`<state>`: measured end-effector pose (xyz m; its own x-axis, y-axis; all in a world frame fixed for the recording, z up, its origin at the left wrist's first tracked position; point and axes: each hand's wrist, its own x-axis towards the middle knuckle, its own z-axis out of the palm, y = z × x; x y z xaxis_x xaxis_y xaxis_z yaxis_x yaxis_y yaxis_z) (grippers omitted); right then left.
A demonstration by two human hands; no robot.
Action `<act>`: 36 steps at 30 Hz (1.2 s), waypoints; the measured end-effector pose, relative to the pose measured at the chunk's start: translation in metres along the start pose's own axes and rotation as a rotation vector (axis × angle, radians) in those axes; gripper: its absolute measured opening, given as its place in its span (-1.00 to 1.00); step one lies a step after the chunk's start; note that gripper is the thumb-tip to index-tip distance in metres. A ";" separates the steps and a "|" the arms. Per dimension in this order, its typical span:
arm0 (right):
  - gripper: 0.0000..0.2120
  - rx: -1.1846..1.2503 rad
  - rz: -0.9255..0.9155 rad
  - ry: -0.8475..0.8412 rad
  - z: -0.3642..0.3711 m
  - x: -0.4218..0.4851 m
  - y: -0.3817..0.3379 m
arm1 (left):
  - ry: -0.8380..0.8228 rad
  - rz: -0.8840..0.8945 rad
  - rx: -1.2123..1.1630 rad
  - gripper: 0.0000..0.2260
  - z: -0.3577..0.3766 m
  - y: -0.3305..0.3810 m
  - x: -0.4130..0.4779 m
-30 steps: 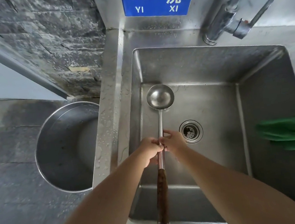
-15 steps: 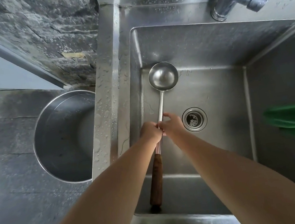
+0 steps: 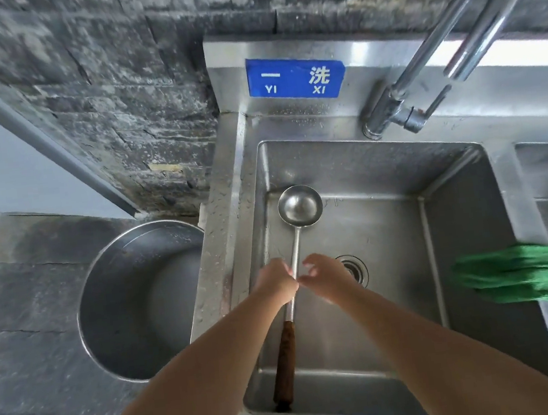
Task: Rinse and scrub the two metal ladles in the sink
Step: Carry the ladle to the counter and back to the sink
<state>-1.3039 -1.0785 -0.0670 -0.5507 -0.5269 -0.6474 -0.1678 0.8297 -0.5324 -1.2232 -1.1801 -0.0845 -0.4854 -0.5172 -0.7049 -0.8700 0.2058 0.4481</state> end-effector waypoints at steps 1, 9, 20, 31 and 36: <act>-0.66 -0.051 -0.028 -0.007 -0.009 -0.009 -0.005 | 0.024 0.041 0.031 -0.81 -0.004 0.003 -0.006; -0.65 -0.403 -0.397 -0.038 -0.046 -0.079 -0.066 | 0.292 0.082 0.116 -0.85 -0.069 -0.007 -0.107; -0.63 -0.663 -0.964 -0.284 0.092 -0.232 -0.163 | 0.748 -0.329 -0.218 -0.71 -0.060 -0.191 -0.352; -0.63 -1.008 -1.566 -0.746 0.369 -0.543 -0.129 | 1.076 -0.916 -0.519 -0.85 0.113 -0.391 -0.674; -0.63 -1.102 -1.712 -0.970 0.471 -0.710 -0.037 | 1.182 -1.130 -0.653 -0.80 0.253 -0.465 -0.816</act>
<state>-0.5222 -0.8222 0.1555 0.9423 -0.2488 -0.2242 -0.3311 -0.7932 -0.5112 -0.4451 -0.6436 0.1432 0.8505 -0.4905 -0.1900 -0.3885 -0.8293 0.4017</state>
